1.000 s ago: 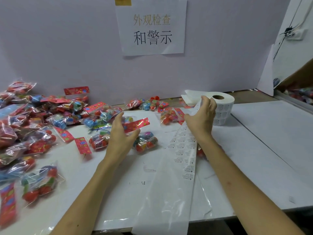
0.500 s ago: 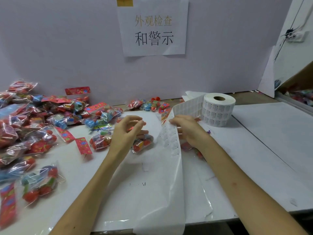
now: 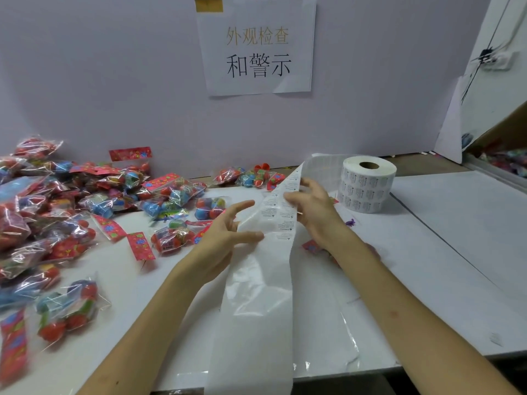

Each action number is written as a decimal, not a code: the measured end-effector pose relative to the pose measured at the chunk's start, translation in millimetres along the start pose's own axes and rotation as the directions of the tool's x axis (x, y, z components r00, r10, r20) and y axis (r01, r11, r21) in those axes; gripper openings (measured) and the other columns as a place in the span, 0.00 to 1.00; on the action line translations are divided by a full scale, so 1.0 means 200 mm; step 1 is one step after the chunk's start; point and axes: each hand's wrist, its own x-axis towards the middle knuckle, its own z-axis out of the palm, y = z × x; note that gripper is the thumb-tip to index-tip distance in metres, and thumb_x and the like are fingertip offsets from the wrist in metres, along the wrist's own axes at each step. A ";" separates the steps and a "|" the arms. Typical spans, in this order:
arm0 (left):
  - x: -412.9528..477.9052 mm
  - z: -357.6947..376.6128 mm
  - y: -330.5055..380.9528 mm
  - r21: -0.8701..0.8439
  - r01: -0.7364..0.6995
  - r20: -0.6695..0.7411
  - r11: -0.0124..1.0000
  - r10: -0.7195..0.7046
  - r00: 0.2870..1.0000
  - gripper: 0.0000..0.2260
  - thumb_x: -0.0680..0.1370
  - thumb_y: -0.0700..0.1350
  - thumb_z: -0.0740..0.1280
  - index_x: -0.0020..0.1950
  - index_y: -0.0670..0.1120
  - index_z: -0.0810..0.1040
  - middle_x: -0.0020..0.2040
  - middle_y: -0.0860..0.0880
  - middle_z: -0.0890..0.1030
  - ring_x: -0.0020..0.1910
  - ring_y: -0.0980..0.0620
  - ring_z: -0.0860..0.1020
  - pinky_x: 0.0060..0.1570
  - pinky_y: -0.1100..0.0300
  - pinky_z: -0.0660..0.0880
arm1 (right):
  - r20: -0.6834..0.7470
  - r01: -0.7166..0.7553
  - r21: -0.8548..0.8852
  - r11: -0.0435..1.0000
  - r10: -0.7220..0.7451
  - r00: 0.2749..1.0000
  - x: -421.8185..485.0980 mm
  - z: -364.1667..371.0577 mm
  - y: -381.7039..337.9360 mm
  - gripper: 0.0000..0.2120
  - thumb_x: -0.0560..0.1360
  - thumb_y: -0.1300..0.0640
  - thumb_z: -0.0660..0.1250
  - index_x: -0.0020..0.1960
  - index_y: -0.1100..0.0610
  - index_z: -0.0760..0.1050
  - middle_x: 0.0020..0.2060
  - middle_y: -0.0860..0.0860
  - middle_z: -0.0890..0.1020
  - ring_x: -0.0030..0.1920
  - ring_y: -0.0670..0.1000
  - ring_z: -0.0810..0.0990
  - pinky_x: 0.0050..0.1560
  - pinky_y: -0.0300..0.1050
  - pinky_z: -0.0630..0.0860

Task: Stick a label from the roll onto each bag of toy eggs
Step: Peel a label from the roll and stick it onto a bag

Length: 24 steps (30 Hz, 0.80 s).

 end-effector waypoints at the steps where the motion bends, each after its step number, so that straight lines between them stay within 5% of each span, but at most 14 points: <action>1: 0.00 0.00 -0.01 0.017 -0.024 -0.029 1.000 0.024 0.999 0.34 0.67 0.34 0.78 0.69 0.56 0.76 0.56 0.46 0.85 0.56 0.42 0.85 0.46 0.47 0.84 | -0.102 0.086 -0.170 0.982 -0.105 0.989 -0.01 0.01 0.01 0.21 0.76 0.65 0.71 0.66 0.58 0.69 0.56 0.54 0.80 0.49 0.51 0.82 0.47 0.45 0.81; 2: 0.00 0.00 -0.01 0.045 -0.040 -0.056 0.998 0.042 0.998 0.33 0.69 0.33 0.77 0.69 0.57 0.77 0.59 0.43 0.83 0.59 0.39 0.83 0.50 0.44 0.84 | -0.166 0.194 -0.362 0.912 -0.268 0.949 -0.02 0.01 0.02 0.25 0.73 0.64 0.74 0.66 0.57 0.67 0.56 0.53 0.77 0.49 0.49 0.80 0.48 0.42 0.79; 4: -0.01 0.00 -0.02 0.093 -0.060 -0.081 0.994 0.067 0.994 0.31 0.72 0.32 0.76 0.69 0.58 0.77 0.62 0.38 0.80 0.60 0.39 0.81 0.51 0.44 0.83 | -0.063 0.426 -0.667 0.612 -0.615 0.786 -0.04 0.02 0.03 0.28 0.71 0.65 0.75 0.67 0.56 0.68 0.54 0.51 0.73 0.49 0.50 0.74 0.50 0.41 0.75; 6: -0.02 0.00 -0.02 0.096 -0.088 -0.075 0.992 0.095 0.993 0.30 0.73 0.32 0.75 0.69 0.57 0.77 0.59 0.32 0.81 0.53 0.39 0.84 0.45 0.47 0.84 | 0.169 0.578 -0.755 0.310 -0.760 0.628 -0.07 0.03 0.02 0.22 0.70 0.65 0.72 0.62 0.55 0.76 0.53 0.51 0.74 0.53 0.52 0.73 0.54 0.46 0.72; 7: -0.02 0.00 -0.01 0.103 -0.107 -0.079 0.989 0.115 0.990 0.29 0.74 0.32 0.75 0.69 0.56 0.77 0.58 0.30 0.80 0.50 0.40 0.85 0.43 0.48 0.83 | 0.251 0.624 -0.741 0.247 -0.761 0.598 -0.08 0.05 0.02 0.16 0.70 0.64 0.72 0.57 0.54 0.80 0.52 0.50 0.76 0.53 0.52 0.74 0.55 0.48 0.70; 9: -0.04 0.00 0.00 0.150 -0.144 -0.111 0.978 0.162 0.981 0.28 0.74 0.33 0.75 0.69 0.57 0.77 0.57 0.29 0.80 0.47 0.40 0.85 0.41 0.50 0.83 | 0.356 0.674 -0.702 0.229 -0.706 0.612 -0.10 0.07 0.02 0.08 0.72 0.58 0.73 0.51 0.51 0.83 0.49 0.47 0.79 0.54 0.50 0.74 0.55 0.49 0.67; 13: -0.04 0.00 0.00 0.247 -0.187 -0.176 0.951 0.233 0.956 0.26 0.76 0.36 0.74 0.68 0.59 0.78 0.61 0.31 0.78 0.52 0.36 0.84 0.46 0.47 0.84 | 0.402 0.621 -0.753 0.218 -0.595 0.696 -0.11 0.07 0.05 0.15 0.71 0.49 0.77 0.56 0.50 0.82 0.52 0.46 0.79 0.56 0.49 0.74 0.55 0.46 0.64; 24: -0.05 0.01 0.00 0.266 -0.224 -0.149 0.937 0.270 0.951 0.25 0.78 0.32 0.71 0.68 0.57 0.79 0.67 0.48 0.78 0.62 0.42 0.80 0.58 0.44 0.82 | 0.375 0.616 -0.688 0.384 -0.539 0.755 -0.11 0.07 0.06 0.06 0.74 0.53 0.77 0.48 0.54 0.85 0.47 0.48 0.81 0.52 0.49 0.77 0.59 0.53 0.68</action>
